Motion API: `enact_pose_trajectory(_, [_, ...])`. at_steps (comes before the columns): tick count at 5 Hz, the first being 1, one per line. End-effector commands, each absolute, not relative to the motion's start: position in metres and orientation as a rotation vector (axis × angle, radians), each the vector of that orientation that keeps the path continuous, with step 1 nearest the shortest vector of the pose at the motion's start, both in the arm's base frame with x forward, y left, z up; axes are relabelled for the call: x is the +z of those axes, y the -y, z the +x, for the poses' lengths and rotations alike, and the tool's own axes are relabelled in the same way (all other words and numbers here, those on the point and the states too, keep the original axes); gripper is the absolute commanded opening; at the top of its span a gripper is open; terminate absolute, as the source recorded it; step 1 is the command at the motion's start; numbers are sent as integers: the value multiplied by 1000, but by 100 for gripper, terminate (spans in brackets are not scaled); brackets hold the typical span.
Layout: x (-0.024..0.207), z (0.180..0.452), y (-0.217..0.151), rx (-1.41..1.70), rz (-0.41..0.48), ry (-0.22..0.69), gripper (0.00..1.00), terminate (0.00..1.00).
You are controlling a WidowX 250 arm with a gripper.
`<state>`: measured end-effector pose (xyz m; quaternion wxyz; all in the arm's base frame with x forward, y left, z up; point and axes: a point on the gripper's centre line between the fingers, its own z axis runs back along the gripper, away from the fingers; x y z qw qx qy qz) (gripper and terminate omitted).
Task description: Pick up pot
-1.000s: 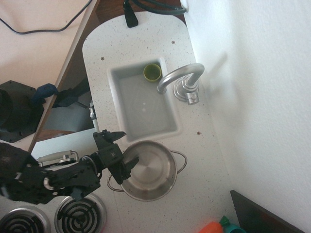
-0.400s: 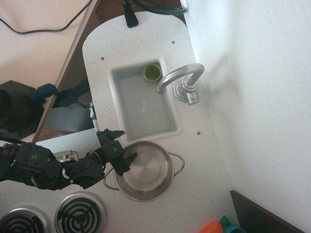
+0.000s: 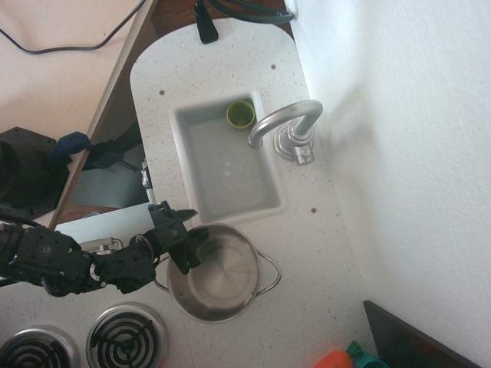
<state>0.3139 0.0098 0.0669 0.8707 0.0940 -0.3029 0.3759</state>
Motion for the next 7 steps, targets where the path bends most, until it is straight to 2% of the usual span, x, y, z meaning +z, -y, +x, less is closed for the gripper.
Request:
enact_pose_trajectory(1, [76, 319, -4, 756, 184, 676, 0, 0])
enact_pose_trajectory(3, [82, 317, 2, 731, 181, 709, 0, 0])
enact_pose_trajectory(4, [92, 320, 7, 672, 179, 773, 0, 0])
enact_pose_trajectory(5, [142, 338, 10, 563, 153, 1059, 0, 0])
enact_pose_trajectory(6, [193, 341, 8, 509, 131, 1328, 0, 0])
enact_pose_trajectory(7, [243, 333, 6, 523, 116, 1414, 0, 0])
